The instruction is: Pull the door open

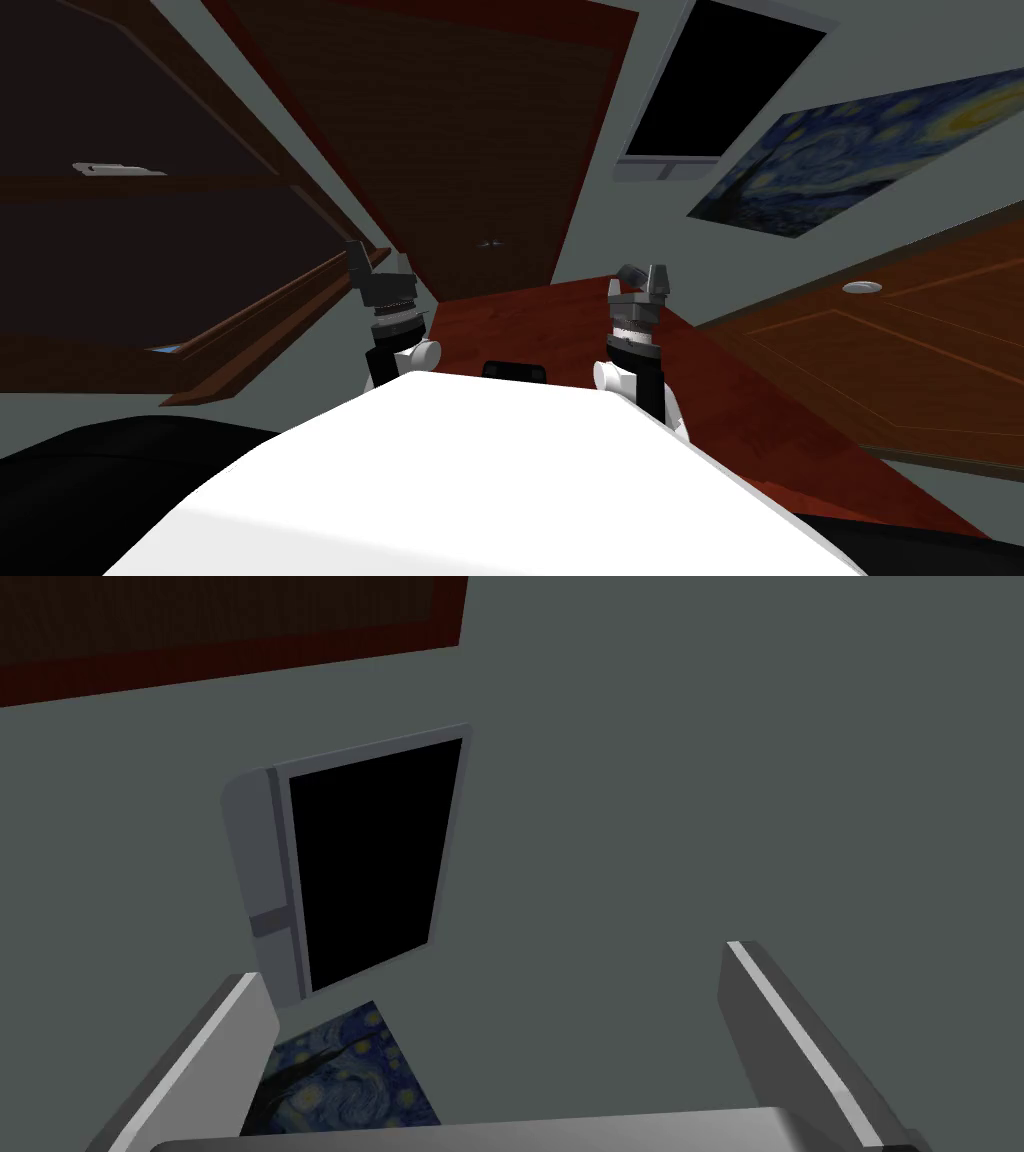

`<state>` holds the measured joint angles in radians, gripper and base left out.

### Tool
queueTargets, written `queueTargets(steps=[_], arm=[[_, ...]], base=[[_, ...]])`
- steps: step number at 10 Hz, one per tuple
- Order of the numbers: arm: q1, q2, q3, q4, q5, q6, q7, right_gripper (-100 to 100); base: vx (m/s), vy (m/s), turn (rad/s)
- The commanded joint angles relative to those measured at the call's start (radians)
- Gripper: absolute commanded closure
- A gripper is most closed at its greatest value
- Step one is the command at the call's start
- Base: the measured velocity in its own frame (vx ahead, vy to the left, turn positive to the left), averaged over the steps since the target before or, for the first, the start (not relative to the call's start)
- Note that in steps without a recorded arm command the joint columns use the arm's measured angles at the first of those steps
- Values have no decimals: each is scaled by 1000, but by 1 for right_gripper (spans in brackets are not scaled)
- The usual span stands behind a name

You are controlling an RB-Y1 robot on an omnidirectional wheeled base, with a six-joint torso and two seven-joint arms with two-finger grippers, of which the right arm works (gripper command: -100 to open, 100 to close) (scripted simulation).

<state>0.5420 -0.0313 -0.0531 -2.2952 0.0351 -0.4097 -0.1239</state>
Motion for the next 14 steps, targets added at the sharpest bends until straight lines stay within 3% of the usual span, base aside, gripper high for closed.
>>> queueTargets(steps=[1,14], arm=[[-10,-6,-2,28,4,-7,-3,-100],[-104,-43,-19,275,36,-70,-28,-100]], base=[[46,27,37],[94,54,33]])
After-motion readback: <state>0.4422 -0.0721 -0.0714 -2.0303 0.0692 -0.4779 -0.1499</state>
